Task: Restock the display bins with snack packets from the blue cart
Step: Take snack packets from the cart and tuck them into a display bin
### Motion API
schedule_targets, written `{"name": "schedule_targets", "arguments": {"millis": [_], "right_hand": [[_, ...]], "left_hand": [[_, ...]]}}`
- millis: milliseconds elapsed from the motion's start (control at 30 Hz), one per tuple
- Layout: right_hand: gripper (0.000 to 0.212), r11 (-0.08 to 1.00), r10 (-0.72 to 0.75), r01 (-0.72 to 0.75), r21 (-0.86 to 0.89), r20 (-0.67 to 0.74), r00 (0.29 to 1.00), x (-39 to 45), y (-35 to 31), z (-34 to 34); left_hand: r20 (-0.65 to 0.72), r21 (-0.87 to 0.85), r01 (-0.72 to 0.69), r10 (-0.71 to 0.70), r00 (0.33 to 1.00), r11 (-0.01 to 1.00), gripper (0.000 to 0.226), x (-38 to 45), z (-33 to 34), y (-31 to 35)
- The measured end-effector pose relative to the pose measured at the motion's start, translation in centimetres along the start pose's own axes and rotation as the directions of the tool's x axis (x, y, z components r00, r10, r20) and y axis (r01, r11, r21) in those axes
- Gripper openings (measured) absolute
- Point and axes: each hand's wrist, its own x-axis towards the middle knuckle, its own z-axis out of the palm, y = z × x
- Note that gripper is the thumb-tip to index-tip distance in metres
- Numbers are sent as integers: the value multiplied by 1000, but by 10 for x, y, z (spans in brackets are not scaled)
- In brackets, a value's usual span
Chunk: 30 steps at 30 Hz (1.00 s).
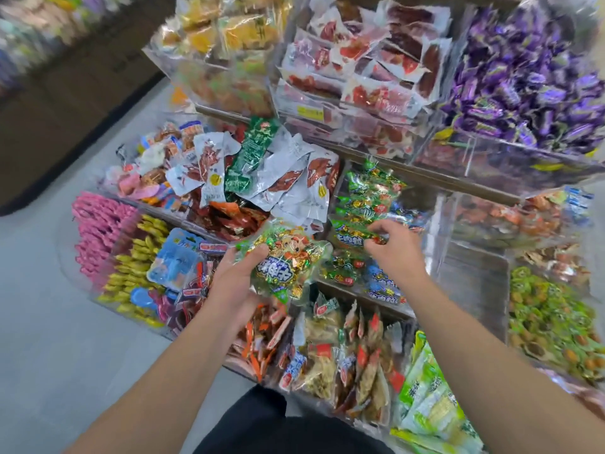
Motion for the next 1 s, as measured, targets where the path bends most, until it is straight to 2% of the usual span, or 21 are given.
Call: {"name": "schedule_targets", "arguments": {"millis": [67, 133, 233, 333, 433, 533, 633, 733, 867, 1000], "right_hand": [[18, 999, 36, -37, -24, -38, 999, 7, -1, 14], [19, 997, 82, -83, 2, -106, 991, 10, 2, 28], [29, 954, 273, -240, 178, -190, 943, 11, 9, 44], [36, 886, 412, -337, 318, -207, 887, 13, 14, 53], [30, 889, 415, -345, 300, -212, 885, 16, 16, 59], [28, 903, 394, -334, 272, -212, 894, 20, 18, 63], [38, 891, 433, -400, 216, -134, 892, 28, 18, 64], [44, 872, 473, -454, 185, -74, 878, 33, 16, 62], [42, 820, 523, -478, 315, -71, 849, 27, 22, 59], [39, 819, 506, -455, 349, -66, 860, 16, 30, 55]], "left_hand": [[48, 9, 15, -15, 999, 1000, 108, 11, 3, 14], [83, 44, 37, -40, 996, 998, 113, 23, 7, 25], [119, 99, 72, -83, 989, 992, 117, 36, 9, 37], [145, 113, 79, -95, 985, 990, 93, 46, 5, 42], [195, 90, 81, -97, 976, 993, 65, 50, -1, 45], [217, 102, 77, -98, 971, 992, 56, 51, -1, 49], [205, 112, 71, -93, 974, 991, 48, 51, 2, 50], [200, 122, 52, -76, 977, 991, 50, 49, 3, 49], [199, 131, 40, -66, 978, 991, 53, 48, 3, 46], [201, 118, 35, -59, 978, 992, 54, 46, 0, 42]]}}
